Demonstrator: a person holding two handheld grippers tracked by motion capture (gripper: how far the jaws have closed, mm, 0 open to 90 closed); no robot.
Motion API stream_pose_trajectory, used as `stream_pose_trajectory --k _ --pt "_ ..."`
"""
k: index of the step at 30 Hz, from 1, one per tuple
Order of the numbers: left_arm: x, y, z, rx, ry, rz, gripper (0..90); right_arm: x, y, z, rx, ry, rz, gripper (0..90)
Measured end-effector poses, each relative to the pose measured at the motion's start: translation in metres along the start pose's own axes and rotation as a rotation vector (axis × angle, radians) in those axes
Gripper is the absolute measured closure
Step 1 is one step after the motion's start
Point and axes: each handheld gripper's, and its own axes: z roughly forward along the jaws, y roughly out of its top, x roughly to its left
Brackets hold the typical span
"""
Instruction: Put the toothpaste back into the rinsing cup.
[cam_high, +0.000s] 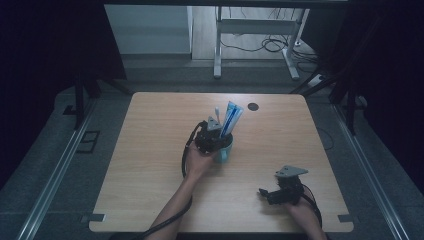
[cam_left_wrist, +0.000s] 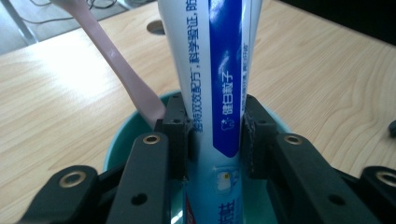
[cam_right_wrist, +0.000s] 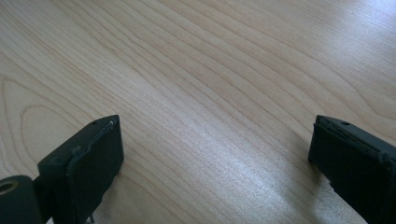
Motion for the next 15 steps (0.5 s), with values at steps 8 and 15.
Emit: stream_pose_trajectory --k 8,15 --pt "0.004 -0.0017 0.0001 0.01 -0.012 -0.013 66.7 0.0 0.0 0.0 0.0 0.0 0.0 3.0" --pt "0.0046 0.0006 -0.0014 0.006 -0.026 -0.029 60.7 0.0 0.0 0.0 0.0 0.0 0.0 3.0"
